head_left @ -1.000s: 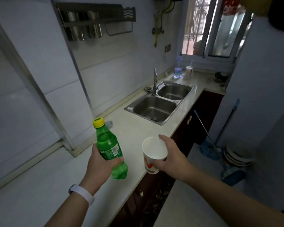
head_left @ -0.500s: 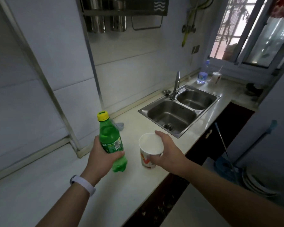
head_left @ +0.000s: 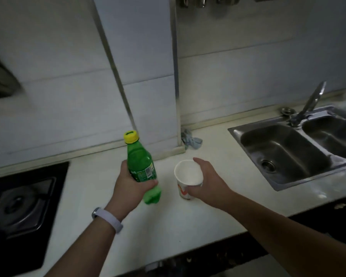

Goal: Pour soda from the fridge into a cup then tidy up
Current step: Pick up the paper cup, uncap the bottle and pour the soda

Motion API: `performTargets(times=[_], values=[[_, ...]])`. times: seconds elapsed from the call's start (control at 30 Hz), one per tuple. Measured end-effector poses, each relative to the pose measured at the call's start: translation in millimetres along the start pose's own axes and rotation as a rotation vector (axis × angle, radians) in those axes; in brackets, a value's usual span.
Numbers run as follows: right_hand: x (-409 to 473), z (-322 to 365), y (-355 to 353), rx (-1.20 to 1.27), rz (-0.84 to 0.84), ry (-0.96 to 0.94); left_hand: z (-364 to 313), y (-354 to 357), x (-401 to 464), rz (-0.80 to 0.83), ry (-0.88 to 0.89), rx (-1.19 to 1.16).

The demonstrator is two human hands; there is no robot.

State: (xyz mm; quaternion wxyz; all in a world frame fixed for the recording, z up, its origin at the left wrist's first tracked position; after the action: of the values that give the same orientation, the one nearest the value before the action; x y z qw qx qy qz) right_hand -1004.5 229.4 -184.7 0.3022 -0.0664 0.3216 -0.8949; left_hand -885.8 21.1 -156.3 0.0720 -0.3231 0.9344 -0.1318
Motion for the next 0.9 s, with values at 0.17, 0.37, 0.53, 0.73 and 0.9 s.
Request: performTargets(times=[0.17, 0.37, 0.53, 0.73, 0.9], values=[[25.2, -17.6, 13.7, -0.007, 0.119, -0.078, 5.7, -3.5, -15.5, -0.168, -0.049, -0.011], [41.8, -27.9, 39.5, -0.014, 0.207, -0.123, 25.7, -8.1, -32.5, -0.280, -0.096, -0.008], [50.9, -29.4, 61.3, -0.014, 0.226, -0.134, 44.1, -19.9, -29.3, -0.279, -0.143, 0.040], [62.9, -25.9, 100.0, -0.017, 0.271, -0.132, 66.0, -31.0, -22.2, -0.266, -0.172, 0.021], [68.0, -25.3, 120.0, -0.038, 0.272, -0.150, 78.8, -41.0, -13.5, -0.246, -0.183, 0.019]])
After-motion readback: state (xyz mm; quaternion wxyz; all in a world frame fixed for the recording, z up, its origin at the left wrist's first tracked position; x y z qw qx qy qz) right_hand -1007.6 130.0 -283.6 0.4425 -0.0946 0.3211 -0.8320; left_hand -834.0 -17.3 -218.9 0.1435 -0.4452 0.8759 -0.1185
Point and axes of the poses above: each hand's wrist, its own x-axis towards the middle knuckle, its own y-axis out of the palm, z = x × y, the point moved 6 cm from there along x, towards the middle knuckle, and after that the axes turned 2 degrees about -x, right-handed, at the moved point
